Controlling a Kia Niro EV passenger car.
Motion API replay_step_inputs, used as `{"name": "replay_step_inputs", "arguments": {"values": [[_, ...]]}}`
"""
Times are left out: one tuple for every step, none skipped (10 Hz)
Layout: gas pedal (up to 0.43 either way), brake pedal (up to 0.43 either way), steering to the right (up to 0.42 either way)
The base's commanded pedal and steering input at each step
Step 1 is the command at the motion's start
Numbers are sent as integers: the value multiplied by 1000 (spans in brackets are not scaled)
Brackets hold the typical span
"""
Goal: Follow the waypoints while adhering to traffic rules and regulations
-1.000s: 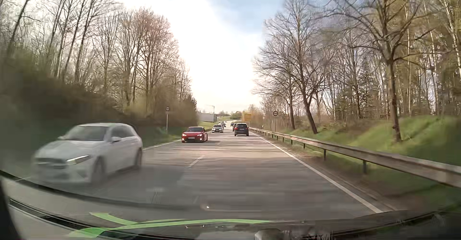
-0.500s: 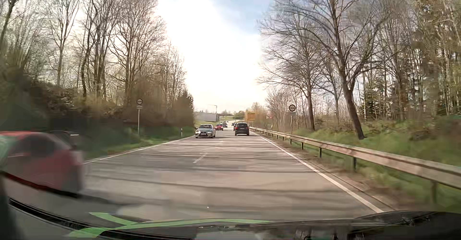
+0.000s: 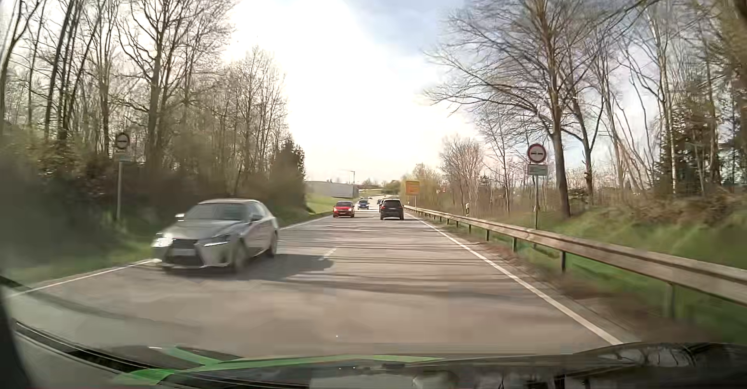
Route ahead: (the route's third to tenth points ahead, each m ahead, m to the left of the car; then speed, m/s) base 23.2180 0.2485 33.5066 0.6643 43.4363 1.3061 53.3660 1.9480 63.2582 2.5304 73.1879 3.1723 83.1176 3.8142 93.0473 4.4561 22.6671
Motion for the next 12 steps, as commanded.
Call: {"name": "replay_step_inputs", "arguments": {"values": [[157, 0, -5], [157, 0, -5], [157, 0, -5], [157, 0, -5], [157, 0, -5], [150, 0, -5], [150, 0, -5], [150, 0, -5], [150, 0, -5], [150, 0, -5], [150, 0, -5], [150, 0, -5]]}}
